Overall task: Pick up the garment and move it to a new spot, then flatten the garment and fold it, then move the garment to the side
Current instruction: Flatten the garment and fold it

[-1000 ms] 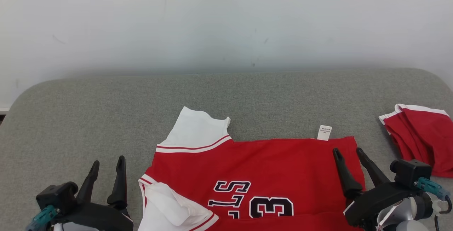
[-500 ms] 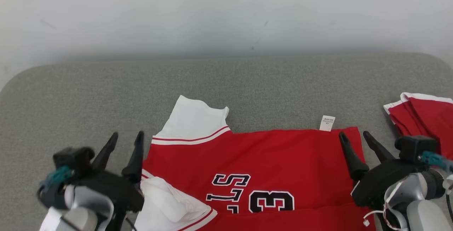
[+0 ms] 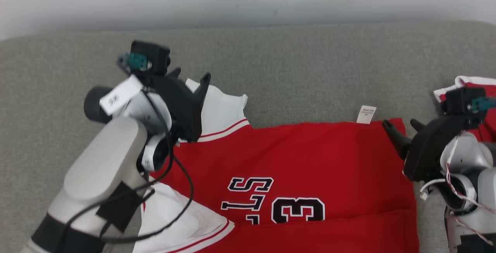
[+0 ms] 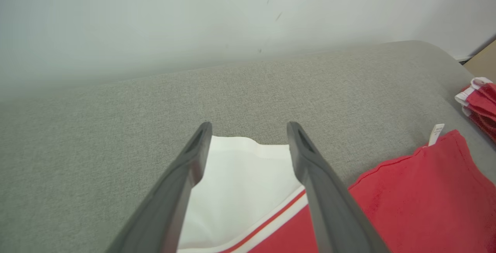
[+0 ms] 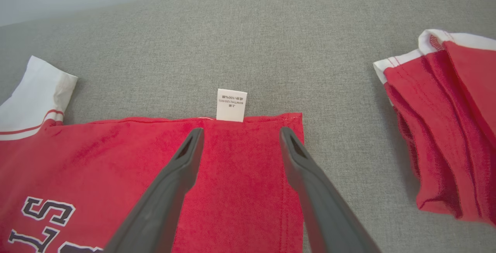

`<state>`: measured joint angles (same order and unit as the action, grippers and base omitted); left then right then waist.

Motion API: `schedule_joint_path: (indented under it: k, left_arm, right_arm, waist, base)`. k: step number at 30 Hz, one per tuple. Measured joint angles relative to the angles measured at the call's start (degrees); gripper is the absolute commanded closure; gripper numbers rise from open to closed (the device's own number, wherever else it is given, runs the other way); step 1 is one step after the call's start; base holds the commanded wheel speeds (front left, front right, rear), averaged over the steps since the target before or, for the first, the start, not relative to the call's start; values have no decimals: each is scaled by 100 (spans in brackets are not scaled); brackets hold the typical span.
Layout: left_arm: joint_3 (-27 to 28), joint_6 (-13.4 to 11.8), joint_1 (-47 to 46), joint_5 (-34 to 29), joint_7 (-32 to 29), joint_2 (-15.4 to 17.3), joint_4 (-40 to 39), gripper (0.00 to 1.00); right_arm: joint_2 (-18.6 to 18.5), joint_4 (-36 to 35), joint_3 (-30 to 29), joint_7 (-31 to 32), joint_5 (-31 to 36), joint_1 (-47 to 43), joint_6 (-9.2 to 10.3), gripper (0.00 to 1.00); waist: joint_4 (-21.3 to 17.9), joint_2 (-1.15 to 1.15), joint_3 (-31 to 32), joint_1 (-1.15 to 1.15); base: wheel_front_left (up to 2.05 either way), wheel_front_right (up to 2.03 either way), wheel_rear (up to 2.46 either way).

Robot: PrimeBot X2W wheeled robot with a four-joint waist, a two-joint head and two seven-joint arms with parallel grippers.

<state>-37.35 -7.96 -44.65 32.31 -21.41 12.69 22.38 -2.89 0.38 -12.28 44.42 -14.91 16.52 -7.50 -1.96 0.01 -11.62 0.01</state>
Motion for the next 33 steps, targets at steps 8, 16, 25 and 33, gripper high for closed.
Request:
schedule_joint_path:
  k: [8,16,25,33]
  left_arm:
    - [-201,323,-1148,-116,-479,-301,1189,0]
    - [-347,386,-1814,-180,-1132,-326,1935,0]
    - [-363,37,-2184,-218,-1868,-252,2288,0]
    - [-346,25,-2257,-154,-1908,-231,2178,0]
  right_arm:
    - [8,148,165,753,294,715,0,0]
    - [4,-52,81,1532,688,1162,0,0]
    - [5,-238,-96,1712,795,1368,0,0]
    - [5,-399,-102,1700,676,1285,0,0]
  waist:
    - [-95,0,-583,0]
    - [-168,0,-994,0]
    - [-192,0,-1453,-1]
    - [-160,0,-1654,-1]
  base:
    - [0,0,0]
    - [0,0,0]
    - [0,0,0]
    - [0,0,0]
